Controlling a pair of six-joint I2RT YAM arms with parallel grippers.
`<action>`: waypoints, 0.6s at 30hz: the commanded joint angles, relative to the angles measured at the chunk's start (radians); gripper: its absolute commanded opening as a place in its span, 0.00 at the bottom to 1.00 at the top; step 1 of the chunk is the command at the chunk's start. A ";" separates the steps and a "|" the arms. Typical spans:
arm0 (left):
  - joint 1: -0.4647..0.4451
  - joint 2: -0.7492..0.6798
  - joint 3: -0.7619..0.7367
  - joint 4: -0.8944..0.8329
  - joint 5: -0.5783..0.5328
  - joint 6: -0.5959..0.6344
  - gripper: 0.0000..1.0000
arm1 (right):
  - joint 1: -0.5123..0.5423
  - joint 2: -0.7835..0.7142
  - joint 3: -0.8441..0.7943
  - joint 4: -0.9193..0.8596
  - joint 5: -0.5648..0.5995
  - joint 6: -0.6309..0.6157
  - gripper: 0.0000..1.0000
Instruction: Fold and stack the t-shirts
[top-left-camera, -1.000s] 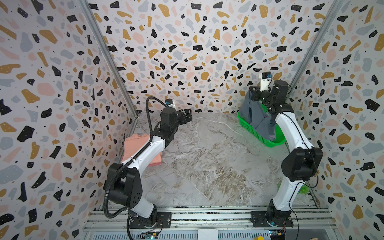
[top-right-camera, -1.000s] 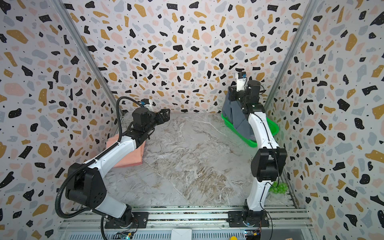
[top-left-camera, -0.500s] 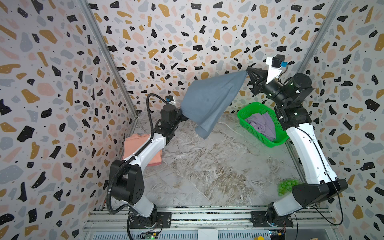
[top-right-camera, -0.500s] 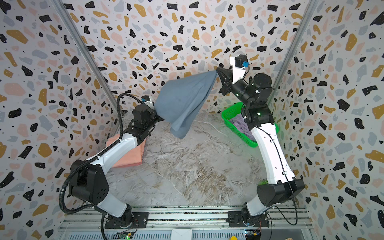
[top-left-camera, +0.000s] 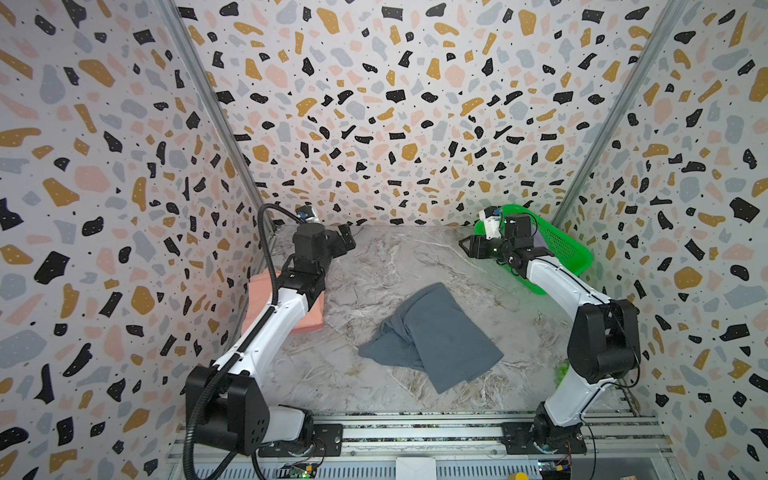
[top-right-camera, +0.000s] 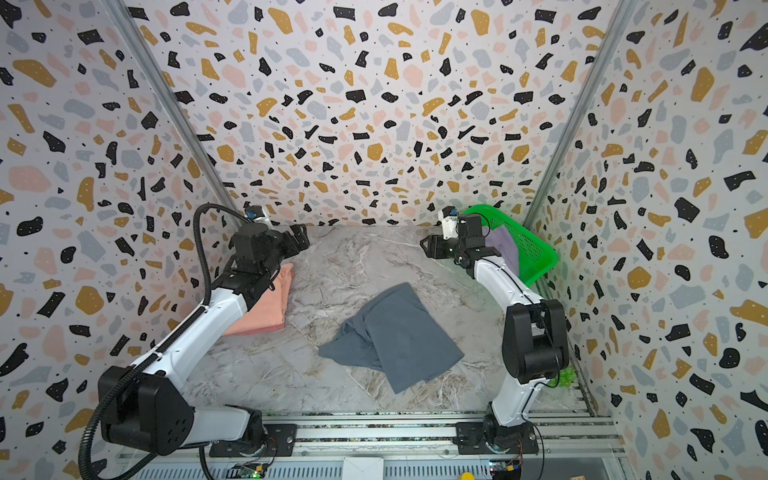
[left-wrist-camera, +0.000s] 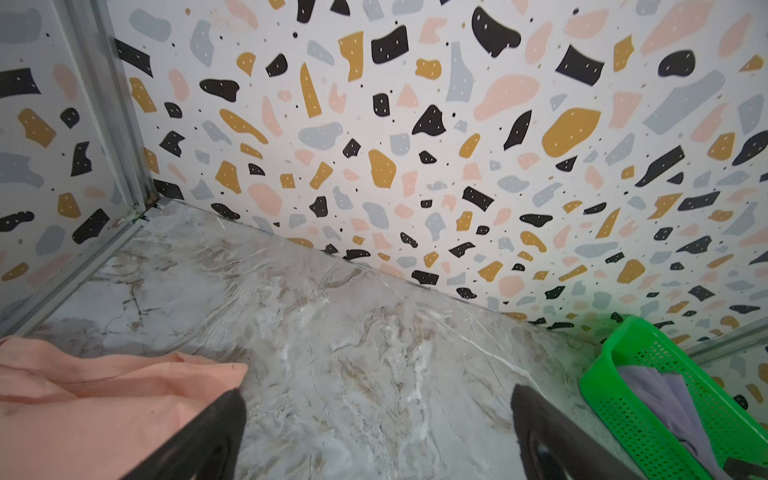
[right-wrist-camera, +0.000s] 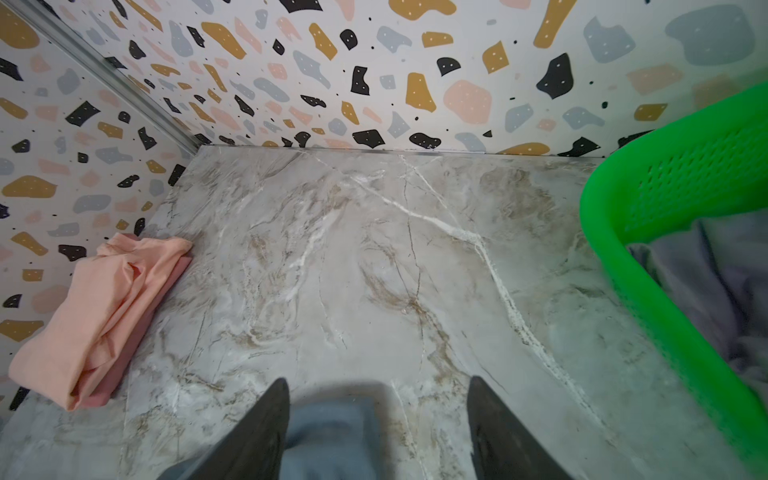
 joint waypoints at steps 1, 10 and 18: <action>-0.003 -0.008 -0.024 0.007 0.054 0.029 1.00 | 0.096 -0.122 -0.043 -0.055 -0.048 -0.057 0.67; -0.002 0.041 -0.015 -0.004 0.216 0.055 0.99 | 0.421 -0.274 -0.283 -0.203 0.067 -0.090 0.68; -0.005 0.026 -0.055 -0.186 0.266 0.087 0.94 | 0.615 -0.333 -0.501 -0.070 0.234 0.010 0.69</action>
